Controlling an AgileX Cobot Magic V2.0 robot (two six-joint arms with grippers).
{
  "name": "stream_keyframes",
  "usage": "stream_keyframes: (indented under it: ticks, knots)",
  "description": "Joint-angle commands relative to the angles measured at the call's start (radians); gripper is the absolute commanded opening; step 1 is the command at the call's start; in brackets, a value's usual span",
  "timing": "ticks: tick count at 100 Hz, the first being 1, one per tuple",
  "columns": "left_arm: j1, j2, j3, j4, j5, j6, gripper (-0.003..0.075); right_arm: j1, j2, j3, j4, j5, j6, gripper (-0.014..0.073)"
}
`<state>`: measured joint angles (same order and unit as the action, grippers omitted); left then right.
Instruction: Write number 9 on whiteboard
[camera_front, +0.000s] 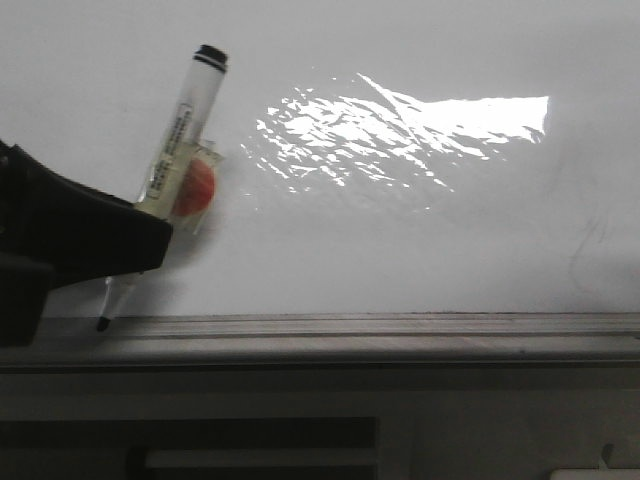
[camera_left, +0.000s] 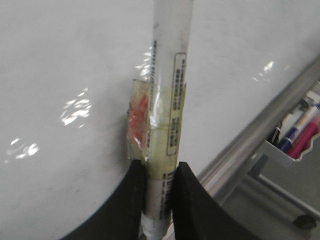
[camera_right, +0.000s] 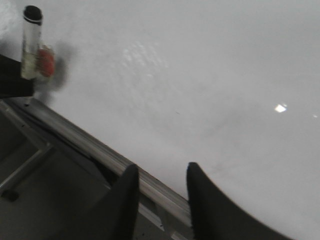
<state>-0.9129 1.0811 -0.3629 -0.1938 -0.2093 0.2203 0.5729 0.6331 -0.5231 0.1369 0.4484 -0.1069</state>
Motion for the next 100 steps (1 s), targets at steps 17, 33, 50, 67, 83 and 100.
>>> stream_keyframes:
  ticks: [17,33,50,67,83,100]
  knots:
    - [-0.001,-0.030,-0.087,0.363,0.040,-0.006,-0.0020,0.229,0.240,-0.184,0.010,-0.098,-0.012,0.0345]
    - [-0.021,-0.030,-0.087,0.468,0.040,-0.006,-0.0020,0.293,0.356,-0.259,0.010,-0.131,-0.012,0.0345]
    - [-0.034,-0.030,-0.087,0.501,0.039,-0.006,-0.0020,0.295,0.430,-0.310,0.016,-0.132,-0.012,0.0345]
    - [-0.034,-0.030,-0.087,0.501,0.018,-0.006,-0.0020,0.297,0.486,-0.321,0.061,-0.144,-0.012,0.0345]
    - [-0.034,-0.030,-0.087,0.503,0.009,-0.006,-0.0020,0.297,0.534,-0.326,0.100,-0.174,-0.012,0.0344]
    - [-0.034,-0.030,-0.087,0.503,0.009,-0.006,-0.0020,0.297,0.545,-0.334,0.109,-0.183,-0.012,0.0174]
